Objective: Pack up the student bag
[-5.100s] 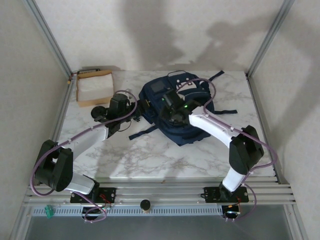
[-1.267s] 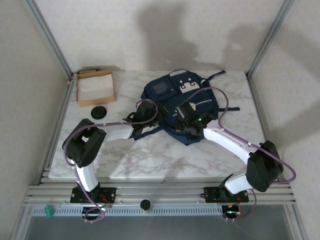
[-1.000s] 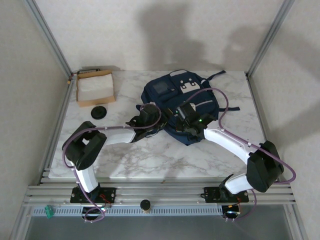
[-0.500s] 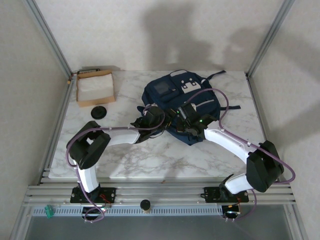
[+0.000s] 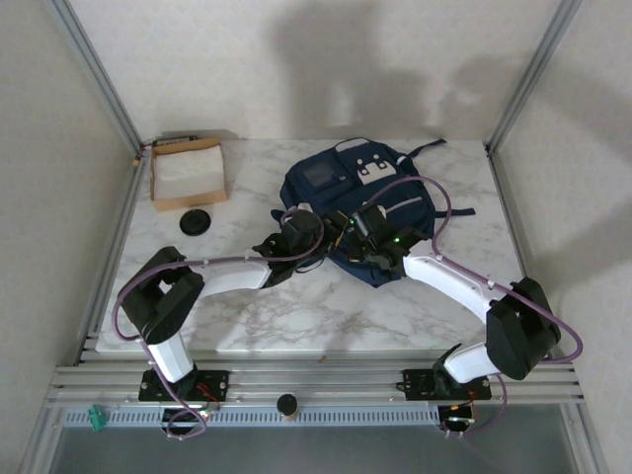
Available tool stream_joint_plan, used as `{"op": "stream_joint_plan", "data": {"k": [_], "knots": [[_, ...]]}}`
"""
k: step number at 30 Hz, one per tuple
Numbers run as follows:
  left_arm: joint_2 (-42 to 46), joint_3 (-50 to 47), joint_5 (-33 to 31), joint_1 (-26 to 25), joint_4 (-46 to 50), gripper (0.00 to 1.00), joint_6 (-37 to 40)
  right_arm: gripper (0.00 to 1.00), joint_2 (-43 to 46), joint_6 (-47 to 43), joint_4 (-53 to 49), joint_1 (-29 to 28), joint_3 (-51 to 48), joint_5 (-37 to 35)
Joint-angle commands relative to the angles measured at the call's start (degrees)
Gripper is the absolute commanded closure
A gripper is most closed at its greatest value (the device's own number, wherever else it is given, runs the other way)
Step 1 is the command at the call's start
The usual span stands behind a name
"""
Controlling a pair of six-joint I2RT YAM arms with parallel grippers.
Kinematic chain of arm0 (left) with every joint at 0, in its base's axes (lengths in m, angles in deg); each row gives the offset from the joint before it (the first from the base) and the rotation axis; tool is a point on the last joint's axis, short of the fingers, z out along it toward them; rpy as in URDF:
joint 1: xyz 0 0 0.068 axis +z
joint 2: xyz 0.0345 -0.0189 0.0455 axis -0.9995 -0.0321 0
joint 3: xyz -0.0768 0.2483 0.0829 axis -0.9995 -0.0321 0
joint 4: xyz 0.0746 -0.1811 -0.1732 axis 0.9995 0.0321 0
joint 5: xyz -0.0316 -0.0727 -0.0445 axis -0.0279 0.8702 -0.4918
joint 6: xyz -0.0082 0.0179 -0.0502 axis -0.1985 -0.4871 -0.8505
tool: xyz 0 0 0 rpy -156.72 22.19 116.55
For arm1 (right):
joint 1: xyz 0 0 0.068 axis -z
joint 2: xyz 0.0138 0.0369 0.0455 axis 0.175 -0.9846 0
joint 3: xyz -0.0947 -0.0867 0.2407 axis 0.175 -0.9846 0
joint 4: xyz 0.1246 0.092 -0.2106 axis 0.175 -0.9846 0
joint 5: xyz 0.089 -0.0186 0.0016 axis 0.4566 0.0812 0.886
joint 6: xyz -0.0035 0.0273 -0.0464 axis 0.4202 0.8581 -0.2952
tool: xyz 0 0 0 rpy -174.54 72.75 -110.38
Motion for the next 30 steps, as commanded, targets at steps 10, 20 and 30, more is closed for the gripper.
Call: {"op": "stream_joint_plan", "data": {"k": [10,20,30], "knots": [[-7.09,7.20,-1.66,-0.40,4.42,0.55,-1.00,1.00,0.98,-1.20,0.57,0.13,-0.95,1.51],[-11.35,10.32,-7.22,-0.63,8.29,0.87,-3.09,1.00,0.41,-1.50,-1.17,0.14,-0.43,-0.26],[-5.58,5.51,-11.26,2.20,11.66,1.00,1.14,1.00,4.48,-4.64,-5.88,4.22,-1.50,-2.45]]}}
